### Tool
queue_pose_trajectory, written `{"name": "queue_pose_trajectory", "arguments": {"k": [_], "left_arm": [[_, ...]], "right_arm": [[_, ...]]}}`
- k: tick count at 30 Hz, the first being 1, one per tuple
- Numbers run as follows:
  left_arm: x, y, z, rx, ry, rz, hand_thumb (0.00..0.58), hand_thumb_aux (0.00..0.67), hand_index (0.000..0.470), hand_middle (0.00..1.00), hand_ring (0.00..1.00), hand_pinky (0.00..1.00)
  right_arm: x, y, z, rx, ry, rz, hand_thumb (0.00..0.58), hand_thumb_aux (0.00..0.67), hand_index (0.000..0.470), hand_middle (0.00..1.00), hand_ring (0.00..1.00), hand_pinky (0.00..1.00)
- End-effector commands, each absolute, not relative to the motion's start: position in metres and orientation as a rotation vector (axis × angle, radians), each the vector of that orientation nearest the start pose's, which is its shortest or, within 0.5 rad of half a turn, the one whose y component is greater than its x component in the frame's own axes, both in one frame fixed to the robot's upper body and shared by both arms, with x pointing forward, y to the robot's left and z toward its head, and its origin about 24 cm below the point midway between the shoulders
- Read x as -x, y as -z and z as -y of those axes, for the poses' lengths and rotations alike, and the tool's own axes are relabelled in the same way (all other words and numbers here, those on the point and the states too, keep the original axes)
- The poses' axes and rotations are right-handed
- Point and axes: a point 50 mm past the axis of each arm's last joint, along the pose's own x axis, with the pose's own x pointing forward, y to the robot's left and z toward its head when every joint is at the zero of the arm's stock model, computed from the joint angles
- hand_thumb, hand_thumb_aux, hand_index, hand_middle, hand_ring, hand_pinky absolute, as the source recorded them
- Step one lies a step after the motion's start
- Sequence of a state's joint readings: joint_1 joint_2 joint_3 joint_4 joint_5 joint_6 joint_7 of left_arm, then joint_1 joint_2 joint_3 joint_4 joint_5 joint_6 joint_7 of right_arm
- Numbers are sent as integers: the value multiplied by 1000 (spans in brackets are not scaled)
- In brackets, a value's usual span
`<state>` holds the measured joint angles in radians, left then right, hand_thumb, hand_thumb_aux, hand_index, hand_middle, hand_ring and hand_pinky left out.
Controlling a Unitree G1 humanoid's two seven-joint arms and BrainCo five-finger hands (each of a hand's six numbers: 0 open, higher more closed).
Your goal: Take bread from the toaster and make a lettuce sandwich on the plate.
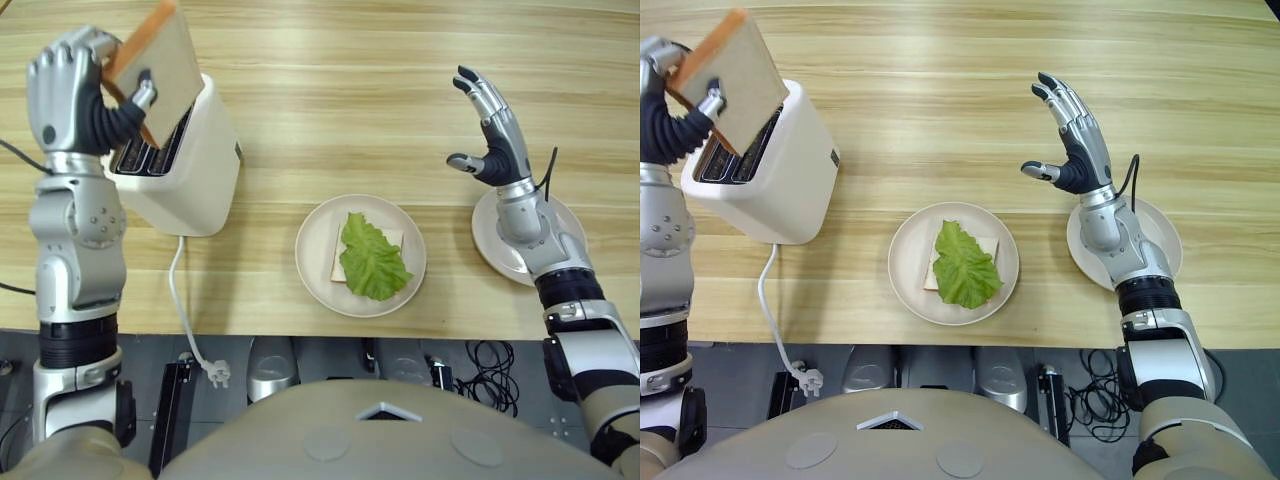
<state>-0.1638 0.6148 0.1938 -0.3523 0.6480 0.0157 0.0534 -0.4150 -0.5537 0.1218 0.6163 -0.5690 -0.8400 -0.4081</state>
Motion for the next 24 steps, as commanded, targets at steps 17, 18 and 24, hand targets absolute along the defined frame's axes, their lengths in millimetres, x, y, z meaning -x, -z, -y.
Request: {"name": "queue_pose_trajectory", "arguments": {"k": [17, 18, 24], "left_arm": [[-300, -98, -137, -390, 831, 36, 580, 670, 460, 1000, 1000, 1000], [-301, -93, -135, -372, 869, 6, 580, 670, 460, 1000, 1000, 1000], [-306, -69, -112, -164, 1114, -119, 580, 670, 460, 1000, 1000, 1000]], "right_arm": [[-245, -137, 185, 1058, -357, 1185, 0, 0, 0, 0, 0, 0], [-242, -135, 184, 1065, -384, 1187, 0, 0, 0, 0, 0, 0], [-231, -100, 178, 1161, -588, 1153, 0, 0, 0, 0, 0, 0]]}}
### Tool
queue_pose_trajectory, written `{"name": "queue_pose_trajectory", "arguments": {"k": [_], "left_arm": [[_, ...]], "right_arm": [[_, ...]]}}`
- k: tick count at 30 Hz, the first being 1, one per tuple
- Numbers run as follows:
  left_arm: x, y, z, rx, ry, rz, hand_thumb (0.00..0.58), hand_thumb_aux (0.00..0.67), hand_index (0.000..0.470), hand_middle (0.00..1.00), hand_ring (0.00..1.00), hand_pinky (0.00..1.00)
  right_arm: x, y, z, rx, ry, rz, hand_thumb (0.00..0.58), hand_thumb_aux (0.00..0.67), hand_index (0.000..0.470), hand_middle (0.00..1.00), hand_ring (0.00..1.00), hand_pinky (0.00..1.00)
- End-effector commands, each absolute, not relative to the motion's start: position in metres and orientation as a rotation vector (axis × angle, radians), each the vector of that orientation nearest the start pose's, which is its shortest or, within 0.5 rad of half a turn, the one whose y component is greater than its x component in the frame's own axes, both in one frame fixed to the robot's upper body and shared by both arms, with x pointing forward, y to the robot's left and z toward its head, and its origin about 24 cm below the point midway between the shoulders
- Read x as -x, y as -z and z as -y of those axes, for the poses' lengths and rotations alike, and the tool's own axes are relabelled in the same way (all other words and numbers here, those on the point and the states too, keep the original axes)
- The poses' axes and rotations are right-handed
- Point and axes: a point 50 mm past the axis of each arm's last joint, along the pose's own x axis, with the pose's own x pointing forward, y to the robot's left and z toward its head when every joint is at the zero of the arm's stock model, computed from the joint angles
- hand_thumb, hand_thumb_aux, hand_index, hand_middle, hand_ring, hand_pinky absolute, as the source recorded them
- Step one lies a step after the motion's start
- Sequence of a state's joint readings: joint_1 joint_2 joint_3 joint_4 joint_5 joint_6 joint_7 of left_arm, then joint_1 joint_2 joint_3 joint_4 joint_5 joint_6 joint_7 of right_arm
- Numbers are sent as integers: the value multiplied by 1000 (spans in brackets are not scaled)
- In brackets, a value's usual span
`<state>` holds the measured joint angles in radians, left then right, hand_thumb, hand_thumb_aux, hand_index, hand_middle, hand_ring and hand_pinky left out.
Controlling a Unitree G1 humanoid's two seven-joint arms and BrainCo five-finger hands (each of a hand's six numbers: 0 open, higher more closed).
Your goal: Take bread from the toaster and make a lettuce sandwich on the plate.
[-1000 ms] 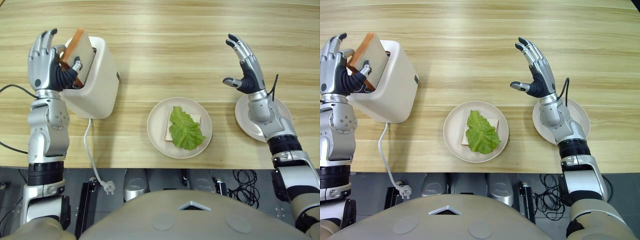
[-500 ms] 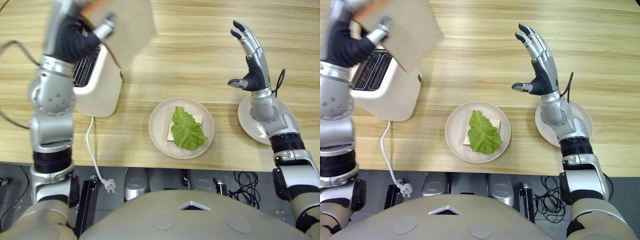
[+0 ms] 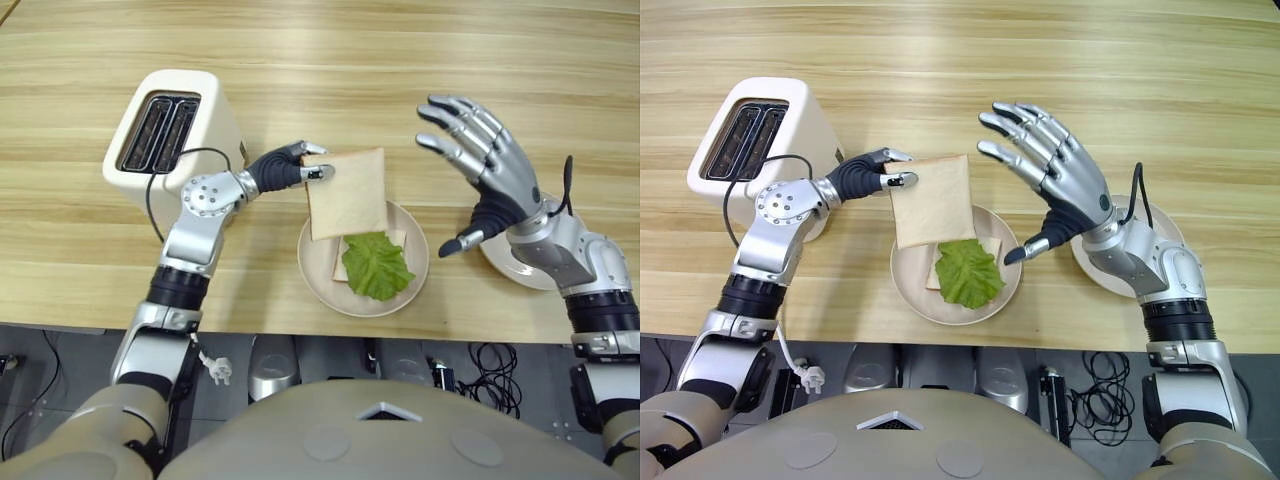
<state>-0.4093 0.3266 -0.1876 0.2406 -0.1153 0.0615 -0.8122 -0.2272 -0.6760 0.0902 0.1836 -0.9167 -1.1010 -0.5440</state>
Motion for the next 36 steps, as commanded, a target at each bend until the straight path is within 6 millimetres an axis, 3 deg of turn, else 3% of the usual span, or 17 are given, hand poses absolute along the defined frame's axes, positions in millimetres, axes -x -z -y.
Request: {"name": "queue_pose_trajectory", "arguments": {"k": [1, 13, 22, 29, 36], "left_arm": [[-308, -66, -108, -138, 1136, -137, 580, 670, 460, 1000, 1000, 1000], [-306, -30, -82, -216, 1253, -250, 580, 670, 460, 1000, 1000, 1000], [-305, -30, -77, -425, 1278, -196, 580, 670, 460, 1000, 1000, 1000], [-307, -32, -73, -444, 1255, -170, 580, 670, 460, 1000, 1000, 1000], [-310, -30, -71, -453, 1224, -170, 580, 670, 460, 1000, 1000, 1000]], "right_arm": [[-230, -96, 178, 1175, -604, 1143, 0, 0, 0, 0, 0, 0], [-219, -66, 176, 1238, -834, 1102, 0, 0, 0, 0, 0, 0], [-217, -56, 174, 1244, -903, 1047, 0, 0, 0, 0, 0, 0], [-215, -18, 186, 1349, -1149, 705, 0, 0, 0, 0, 0, 0], [-207, 7, 199, 1365, -1324, 332, 0, 0, 0, 0, 0, 0]]}}
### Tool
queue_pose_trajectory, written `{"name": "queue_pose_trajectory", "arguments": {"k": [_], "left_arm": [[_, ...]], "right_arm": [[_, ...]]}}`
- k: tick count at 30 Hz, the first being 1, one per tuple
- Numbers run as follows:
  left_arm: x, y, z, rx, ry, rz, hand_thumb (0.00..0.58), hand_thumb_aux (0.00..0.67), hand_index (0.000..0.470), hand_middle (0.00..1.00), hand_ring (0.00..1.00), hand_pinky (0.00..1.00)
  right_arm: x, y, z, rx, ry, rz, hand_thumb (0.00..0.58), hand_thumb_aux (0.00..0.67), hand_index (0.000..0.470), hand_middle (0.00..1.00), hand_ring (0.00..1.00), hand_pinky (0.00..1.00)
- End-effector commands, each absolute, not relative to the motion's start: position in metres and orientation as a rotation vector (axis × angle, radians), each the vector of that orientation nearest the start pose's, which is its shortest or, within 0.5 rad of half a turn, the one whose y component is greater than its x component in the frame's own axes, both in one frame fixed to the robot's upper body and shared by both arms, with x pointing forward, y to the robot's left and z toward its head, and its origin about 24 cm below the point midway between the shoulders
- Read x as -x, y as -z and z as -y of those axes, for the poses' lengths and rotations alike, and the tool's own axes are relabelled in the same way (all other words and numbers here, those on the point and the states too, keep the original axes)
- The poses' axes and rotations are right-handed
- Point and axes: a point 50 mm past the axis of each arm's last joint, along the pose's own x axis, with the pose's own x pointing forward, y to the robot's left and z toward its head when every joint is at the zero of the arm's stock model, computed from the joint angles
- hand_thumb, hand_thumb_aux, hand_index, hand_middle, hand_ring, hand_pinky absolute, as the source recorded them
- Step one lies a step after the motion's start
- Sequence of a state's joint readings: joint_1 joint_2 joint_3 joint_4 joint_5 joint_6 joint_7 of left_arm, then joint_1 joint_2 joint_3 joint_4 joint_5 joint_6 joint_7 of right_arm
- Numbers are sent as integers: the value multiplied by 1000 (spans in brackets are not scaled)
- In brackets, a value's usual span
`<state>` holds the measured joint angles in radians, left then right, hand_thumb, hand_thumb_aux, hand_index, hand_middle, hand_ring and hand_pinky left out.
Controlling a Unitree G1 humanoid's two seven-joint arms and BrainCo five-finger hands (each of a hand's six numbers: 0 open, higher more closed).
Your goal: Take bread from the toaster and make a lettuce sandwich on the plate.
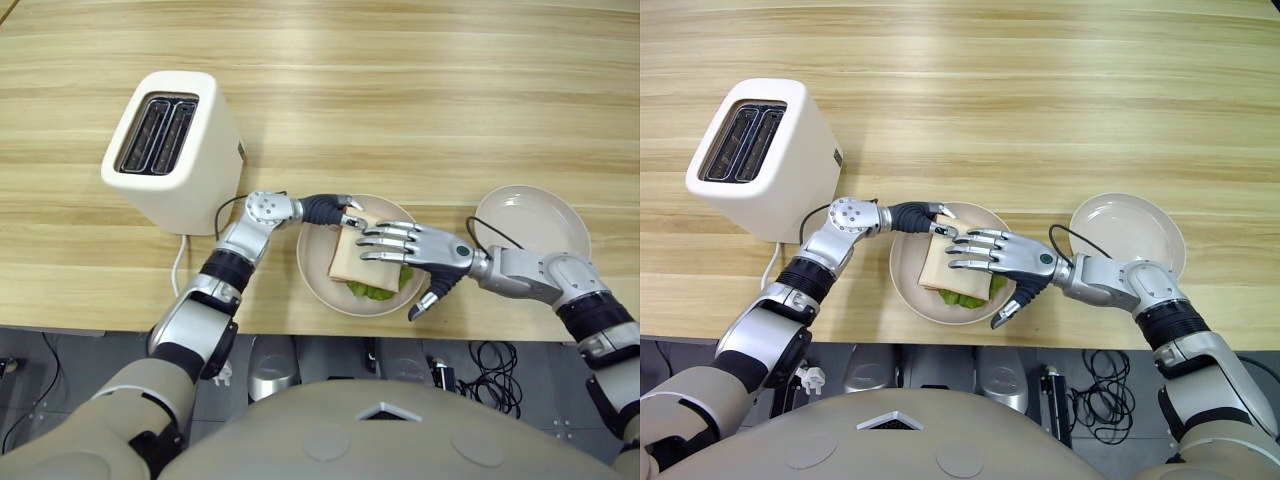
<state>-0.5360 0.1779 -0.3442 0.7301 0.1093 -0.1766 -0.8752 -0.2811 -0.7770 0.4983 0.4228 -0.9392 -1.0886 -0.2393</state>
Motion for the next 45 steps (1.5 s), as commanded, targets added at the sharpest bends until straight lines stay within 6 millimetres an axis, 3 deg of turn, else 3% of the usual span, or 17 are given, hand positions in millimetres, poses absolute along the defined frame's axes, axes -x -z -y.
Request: {"name": "queue_pose_trajectory", "arguments": {"k": [1, 8, 9, 15, 16, 18, 19, 20, 29, 30, 31, 32, 33, 34, 35, 37, 45], "left_arm": [[-311, -30, -71, -460, 1216, -165, 580, 670, 460, 1000, 1000, 1000], [-327, -48, -74, -548, 1051, -45, 579, 649, 446, 1000, 1000, 1000], [-331, -52, -75, -567, 1008, -16, 532, 478, 328, 1000, 1000, 1000], [-348, -90, -91, -972, 752, 222, 395, 292, 200, 1000, 1000, 1000], [-350, -102, -97, -1093, 679, 280, 144, 89, 61, 902, 902, 902], [-351, -125, -104, -1304, 540, 384, 0, 0, 0, 525, 525, 525], [-349, -134, -106, -1365, 486, 423, 0, 0, 0, 173, 173, 173], [-346, -140, -106, -1403, 445, 455, 0, 0, 0, 0, 0, 0], [-312, -149, -95, -1315, 345, 585, 18, 11, 7, 0, 0, 0], [-309, -148, -95, -1278, 350, 582, 49, 29, 20, 0, 0, 0], [-306, -146, -94, -1245, 360, 580, 216, 139, 96, 0, 0, 0], [-302, -144, -94, -1205, 368, 586, 325, 226, 155, 0, 0, 0], [-299, -143, -94, -1147, 387, 577, 445, 347, 238, 0, 0, 0], [-296, -142, -95, -1089, 407, 563, 445, 347, 238, 0, 0, 0], [-293, -143, -97, -1054, 410, 560, 580, 670, 460, 0, 0, 0], [-291, -151, -105, -1004, 387, 569, 580, 670, 460, 992, 992, 992], [-284, -167, -124, -853, 356, 574, 580, 670, 460, 1000, 1000, 1000]], "right_arm": [[-207, 8, 201, 1367, -1335, 294, 0, 0, 0, 0, 0, 0], [-207, 4, 197, 1309, -1341, 238, 0, 0, 0, 0, 0, 0], [-206, 3, 195, 1285, -1335, 245, 0, 0, 0, 0, 0, 0], [-204, -3, 190, 1183, -1303, 256, 0, 0, 0, 0, 0, 0], [-204, -5, 189, 1163, -1293, 257, 0, 0, 0, 0, 0, 0], [-202, -7, 189, 1136, -1279, 260, 0, 0, 0, 0, 0, 0], [-202, -7, 189, 1128, -1277, 258, 0, 0, 0, 0, 0, 0], [-201, -7, 189, 1124, -1276, 254, 0, 0, 0, 0, 0, 0], [-223, -18, 184, 1113, -1061, 369, 0, 0, 0, 0, 0, 0], [-228, -23, 182, 1077, -1002, 400, 0, 0, 0, 0, 0, 0], [-232, -28, 181, 1025, -950, 430, 0, 0, 0, 0, 0, 0], [-234, -35, 178, 947, -903, 460, 366, 263, 180, 0, 0, 0], [-235, -41, 175, 856, -863, 483, 520, 455, 312, 0, 0, 0], [-236, -48, 173, 766, -829, 504, 520, 455, 312, 0, 0, 0], [-237, -54, 173, 695, -808, 517, 580, 670, 460, 1000, 1000, 1000], [-237, -64, 173, 576, -799, 521, 580, 670, 460, 1000, 1000, 1000], [-240, -92, 178, 307, -816, 502, 580, 670, 460, 1000, 1000, 1000]]}}
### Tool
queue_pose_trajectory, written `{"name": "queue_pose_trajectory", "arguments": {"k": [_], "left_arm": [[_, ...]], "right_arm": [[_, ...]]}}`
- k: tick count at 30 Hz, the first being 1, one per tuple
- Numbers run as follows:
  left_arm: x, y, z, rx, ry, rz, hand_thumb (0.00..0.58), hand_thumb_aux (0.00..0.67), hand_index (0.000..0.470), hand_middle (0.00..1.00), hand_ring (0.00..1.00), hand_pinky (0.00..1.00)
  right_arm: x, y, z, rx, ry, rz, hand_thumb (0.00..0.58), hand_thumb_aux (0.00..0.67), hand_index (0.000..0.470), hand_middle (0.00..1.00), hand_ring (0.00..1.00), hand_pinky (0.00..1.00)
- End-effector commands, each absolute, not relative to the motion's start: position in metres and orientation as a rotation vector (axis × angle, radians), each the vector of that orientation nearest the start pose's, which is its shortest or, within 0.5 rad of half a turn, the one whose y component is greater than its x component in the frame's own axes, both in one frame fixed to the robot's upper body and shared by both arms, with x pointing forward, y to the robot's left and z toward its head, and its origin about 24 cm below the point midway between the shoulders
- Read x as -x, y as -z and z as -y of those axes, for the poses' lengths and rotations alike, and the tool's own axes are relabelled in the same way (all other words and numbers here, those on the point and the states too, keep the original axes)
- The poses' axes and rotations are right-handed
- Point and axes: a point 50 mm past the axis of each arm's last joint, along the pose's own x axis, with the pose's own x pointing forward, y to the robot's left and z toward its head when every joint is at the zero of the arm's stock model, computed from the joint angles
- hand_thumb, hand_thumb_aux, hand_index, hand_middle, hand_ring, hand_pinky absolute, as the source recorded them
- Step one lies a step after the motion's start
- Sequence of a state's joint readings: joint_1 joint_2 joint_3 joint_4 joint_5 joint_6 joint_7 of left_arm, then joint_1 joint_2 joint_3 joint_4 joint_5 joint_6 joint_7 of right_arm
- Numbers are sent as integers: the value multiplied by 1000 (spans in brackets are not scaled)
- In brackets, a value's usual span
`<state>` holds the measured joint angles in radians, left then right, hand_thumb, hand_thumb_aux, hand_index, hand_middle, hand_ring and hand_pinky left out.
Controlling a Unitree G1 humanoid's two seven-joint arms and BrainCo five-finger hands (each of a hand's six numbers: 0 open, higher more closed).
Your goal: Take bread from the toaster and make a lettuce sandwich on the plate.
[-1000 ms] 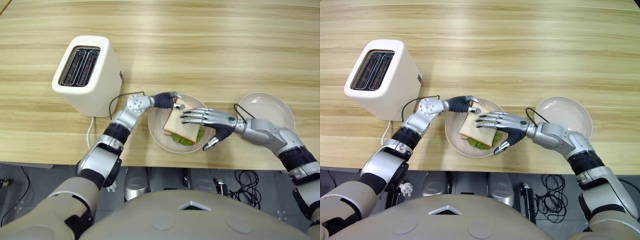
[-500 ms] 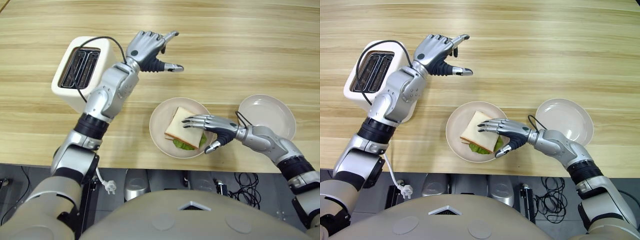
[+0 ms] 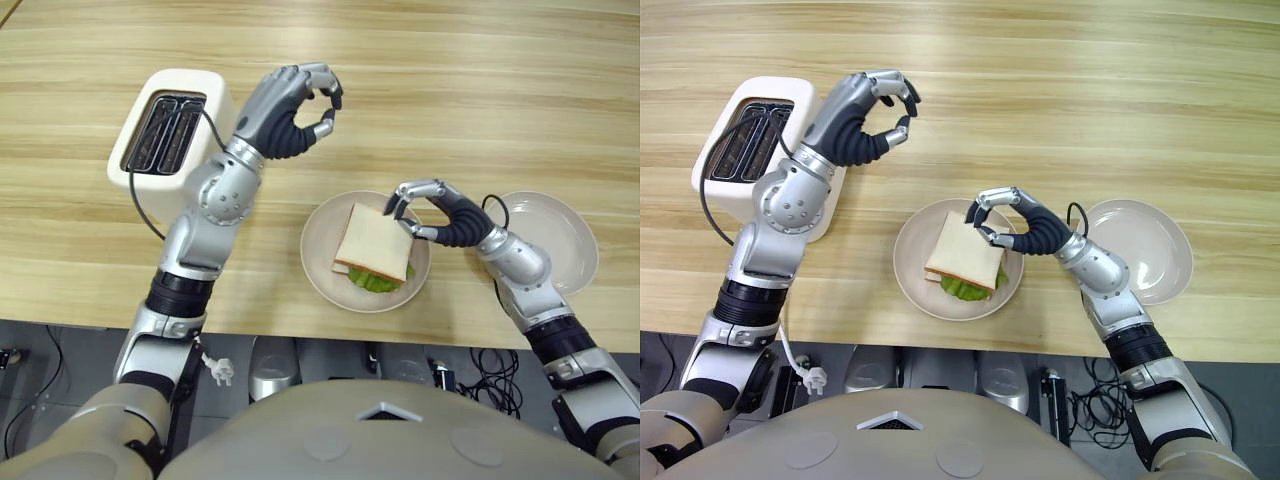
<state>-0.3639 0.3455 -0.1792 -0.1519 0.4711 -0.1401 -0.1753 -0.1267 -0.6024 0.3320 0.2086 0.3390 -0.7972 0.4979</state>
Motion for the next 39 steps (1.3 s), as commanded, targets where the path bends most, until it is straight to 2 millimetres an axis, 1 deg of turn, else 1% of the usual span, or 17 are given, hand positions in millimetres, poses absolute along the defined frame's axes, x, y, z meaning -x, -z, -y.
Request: {"name": "queue_pose_trajectory", "arguments": {"k": [1, 3, 6, 9, 12, 15, 18, 21, 23, 25, 27, 32, 36, 39], "left_arm": [[-282, -168, -125, -846, 354, 578, 580, 670, 460, 1000, 1000, 1000], [-275, -168, -125, -812, 388, 574, 580, 670, 460, 1000, 1000, 1000], [-254, -157, -123, -687, 575, 513, 580, 670, 460, 1000, 1000, 1000], [-226, -129, -124, -576, 848, 381, 580, 670, 460, 1000, 1000, 1000], [-206, -102, -137, -501, 966, 206, 580, 670, 460, 1000, 1000, 1000], [-189, -82, -155, -514, 1016, 56, 580, 670, 460, 1000, 1000, 1000], [-174, -64, -177, -598, 1039, -103, 580, 670, 460, 1000, 1000, 1000], [-169, -57, -190, -678, 1042, -190, 580, 670, 460, 1000, 1000, 1000], [-169, -52, -194, -747, 1049, -222, 580, 670, 460, 1000, 1000, 1000], [-169, -46, -190, -789, 1078, -230, 580, 670, 460, 1000, 1000, 1000], [-170, -40, -182, -823, 1103, -218, 580, 670, 460, 1000, 1000, 1000], [-172, -22, -157, -872, 1142, -169, 580, 670, 460, 1000, 1000, 1000], [-174, -9, -147, -902, 1152, -149, 580, 670, 460, 1000, 1000, 1000], [-174, -2, -137, -897, 1181, -139, 580, 670, 460, 1000, 1000, 1000]], "right_arm": [[-241, -94, 180, 304, -816, 502, 580, 670, 460, 1000, 1000, 1000], [-242, -97, 185, 276, -812, 490, 580, 670, 460, 1000, 1000, 1000], [-242, -95, 198, 244, -823, 422, 580, 670, 460, 1000, 1000, 1000], [-238, -85, 216, 215, -852, 301, 580, 670, 460, 1000, 1000, 1000], [-230, -75, 231, 223, -915, 179, 580, 670, 460, 1000, 1000, 1000], [-217, -62, 243, 301, -1002, 35, 580, 670, 460, 1000, 1000, 1000], [-203, -47, 253, 404, -1083, -120, 580, 670, 460, 1000, 1000, 1000], [-199, -39, 257, 486, -1112, -199, 580, 670, 460, 1000, 1000, 1000], [-199, -35, 257, 544, -1115, -224, 580, 670, 460, 1000, 1000, 1000], [-199, -29, 255, 615, -1133, -242, 580, 670, 460, 1000, 1000, 1000], [-198, -24, 251, 675, -1154, -246, 580, 670, 460, 1000, 1000, 1000], [-201, -18, 236, 825, -1157, -189, 580, 670, 460, 1000, 1000, 1000], [-196, -10, 228, 883, -1189, -180, 580, 670, 460, 1000, 1000, 1000], [-189, -3, 221, 908, -1246, -192, 580, 670, 460, 1000, 1000, 1000]]}}
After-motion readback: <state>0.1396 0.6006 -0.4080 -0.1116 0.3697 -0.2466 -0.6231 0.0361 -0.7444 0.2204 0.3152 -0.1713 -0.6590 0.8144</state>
